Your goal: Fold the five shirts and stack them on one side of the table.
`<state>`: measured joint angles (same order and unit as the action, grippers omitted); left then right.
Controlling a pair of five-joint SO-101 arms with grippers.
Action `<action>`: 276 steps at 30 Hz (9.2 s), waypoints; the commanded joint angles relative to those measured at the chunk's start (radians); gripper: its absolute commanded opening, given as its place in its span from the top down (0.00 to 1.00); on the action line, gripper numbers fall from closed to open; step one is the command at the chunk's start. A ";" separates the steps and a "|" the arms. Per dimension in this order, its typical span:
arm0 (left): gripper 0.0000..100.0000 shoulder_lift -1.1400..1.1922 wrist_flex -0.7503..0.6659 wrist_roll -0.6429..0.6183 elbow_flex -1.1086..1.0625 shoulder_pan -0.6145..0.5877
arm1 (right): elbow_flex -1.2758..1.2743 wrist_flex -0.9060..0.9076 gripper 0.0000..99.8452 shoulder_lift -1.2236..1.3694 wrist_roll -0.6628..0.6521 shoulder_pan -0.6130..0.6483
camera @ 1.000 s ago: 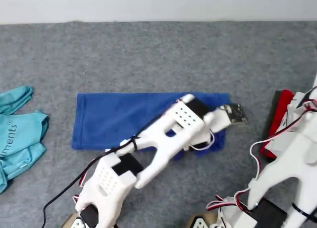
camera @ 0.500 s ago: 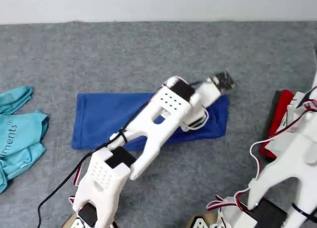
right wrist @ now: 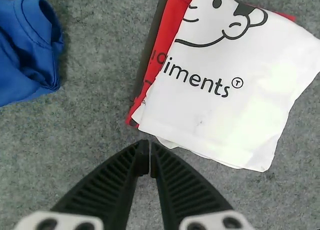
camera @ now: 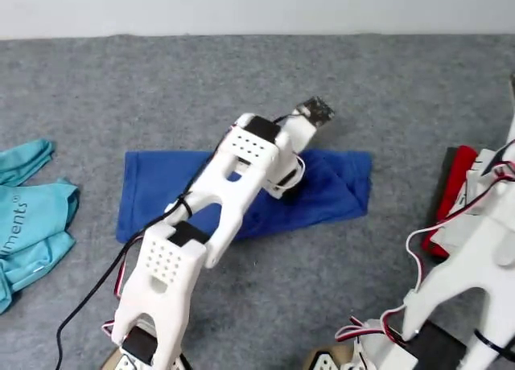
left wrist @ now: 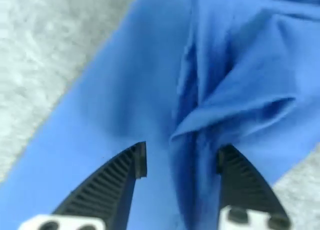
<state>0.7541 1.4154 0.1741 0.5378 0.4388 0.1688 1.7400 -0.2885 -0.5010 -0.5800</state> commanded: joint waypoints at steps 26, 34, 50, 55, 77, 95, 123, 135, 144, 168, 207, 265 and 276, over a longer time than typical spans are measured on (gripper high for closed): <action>0.84 -0.012 0.244 0.012 0.047 -0.012 | 0.046 0.008 0.99 -0.036 -0.005 0.130; 0.84 -0.025 0.339 -0.018 0.125 -0.011 | 0.046 0.038 0.99 -0.038 -0.009 0.134; 0.77 -0.374 0.339 -0.175 -0.116 -0.463 | 0.046 0.050 0.99 -0.047 -0.006 0.128; 0.70 -0.387 0.339 -0.110 -0.136 -0.647 | 0.046 0.050 0.99 -0.045 -0.006 0.128; 0.70 -0.032 0.198 0.012 -0.130 -0.761 | 0.046 0.050 0.99 -0.041 -0.009 0.128; 0.99 0.035 0.242 0.074 -0.005 -0.753 | 0.046 0.048 0.99 -0.038 -0.009 0.128; 0.99 -0.416 0.336 -0.018 -0.104 -0.298 | 0.046 0.050 0.99 -0.044 -0.003 0.056; 0.99 -0.416 0.256 -0.144 -0.104 -0.014 | 0.046 0.050 0.99 -0.045 -0.009 0.056; 0.99 -0.327 0.193 -0.189 -0.056 0.098 | 0.046 0.050 0.99 -0.045 -0.009 0.056; 0.83 -0.209 0.341 -0.229 0.335 0.020 | 0.046 0.050 0.99 -0.045 -0.009 0.056; 0.99 -0.585 0.331 -0.063 -0.575 -0.203 | 0.046 0.041 0.99 -0.042 -0.011 0.062; 0.98 0.207 0.342 -0.133 0.618 -0.341 | -0.092 0.004 0.99 -0.045 -0.008 0.113; 0.98 -0.236 0.342 -0.144 0.219 -0.506 | -0.087 -0.045 0.98 0.096 0.221 0.529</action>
<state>0.7035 1.7254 0.0299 0.8784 -0.0077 0.0721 1.7123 -0.2486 -0.3629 -0.1596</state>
